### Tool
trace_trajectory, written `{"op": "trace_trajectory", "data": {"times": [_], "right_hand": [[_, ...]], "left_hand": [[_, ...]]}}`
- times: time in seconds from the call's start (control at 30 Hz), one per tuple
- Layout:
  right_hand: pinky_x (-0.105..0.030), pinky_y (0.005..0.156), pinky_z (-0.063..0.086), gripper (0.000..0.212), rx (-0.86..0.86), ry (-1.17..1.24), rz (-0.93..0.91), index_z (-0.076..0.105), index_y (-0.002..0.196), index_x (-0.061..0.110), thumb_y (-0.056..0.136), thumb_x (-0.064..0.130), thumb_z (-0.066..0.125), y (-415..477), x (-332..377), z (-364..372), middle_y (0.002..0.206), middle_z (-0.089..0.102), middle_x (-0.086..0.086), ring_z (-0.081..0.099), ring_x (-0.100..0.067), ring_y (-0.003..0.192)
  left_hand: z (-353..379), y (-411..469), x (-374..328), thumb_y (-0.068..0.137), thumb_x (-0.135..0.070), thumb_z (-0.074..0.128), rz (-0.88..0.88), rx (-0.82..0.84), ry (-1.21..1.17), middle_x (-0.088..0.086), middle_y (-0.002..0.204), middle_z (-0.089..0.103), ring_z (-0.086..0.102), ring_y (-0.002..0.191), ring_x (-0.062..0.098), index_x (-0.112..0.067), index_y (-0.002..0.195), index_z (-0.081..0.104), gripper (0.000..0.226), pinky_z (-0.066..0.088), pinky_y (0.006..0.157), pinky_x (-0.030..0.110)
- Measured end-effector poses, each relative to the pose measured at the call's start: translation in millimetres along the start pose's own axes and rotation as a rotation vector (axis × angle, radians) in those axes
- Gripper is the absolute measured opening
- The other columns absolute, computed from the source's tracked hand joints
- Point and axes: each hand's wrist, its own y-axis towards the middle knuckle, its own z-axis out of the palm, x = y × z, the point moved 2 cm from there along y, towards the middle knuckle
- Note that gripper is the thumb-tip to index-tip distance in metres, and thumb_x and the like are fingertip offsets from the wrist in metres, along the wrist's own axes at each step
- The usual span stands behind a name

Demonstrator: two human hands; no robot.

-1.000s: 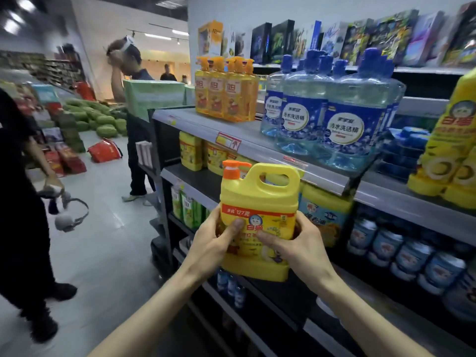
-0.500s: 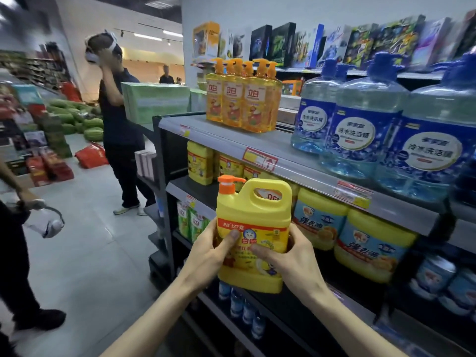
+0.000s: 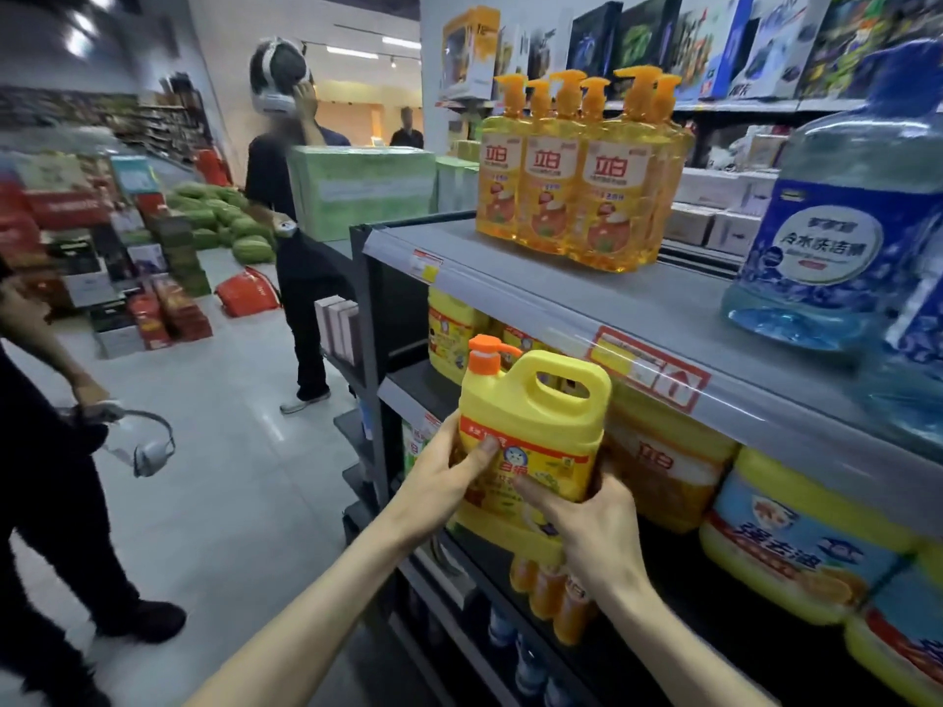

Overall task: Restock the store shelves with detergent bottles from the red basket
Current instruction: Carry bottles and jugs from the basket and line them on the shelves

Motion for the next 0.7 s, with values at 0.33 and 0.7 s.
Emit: {"op": "trace_trajectory", "data": {"times": [0.33,0.7], "right_hand": [[-0.048,0.099,0.060,0.083,-0.109,0.074,-0.036,0.055,0.143,0.027,0.073,0.034,0.099,61,-41,45,0.132,0.073,0.003,0.072,-0.016,0.119],[-0.043,0.099,0.057,0.078,-0.463,-0.192,-0.003,0.056,0.131,0.036,0.067,0.032,0.101,130,-67,97,0.127,0.072,0.001,0.069,-0.020,0.113]], "left_hand": [[-40,68,38,0.102,-0.033,0.062,0.037,0.062,-0.006,-0.015,0.138,0.068,0.061,0.130,0.003,-0.025,0.152,0.047,0.053,0.051,0.105,0.023],[-86,157,74,0.105,-0.021,0.065,0.137,0.225,0.069,-0.001,0.138,0.070,0.065,0.129,0.016,-0.015,0.148,0.052,0.045,0.055,0.106,0.037]]}}
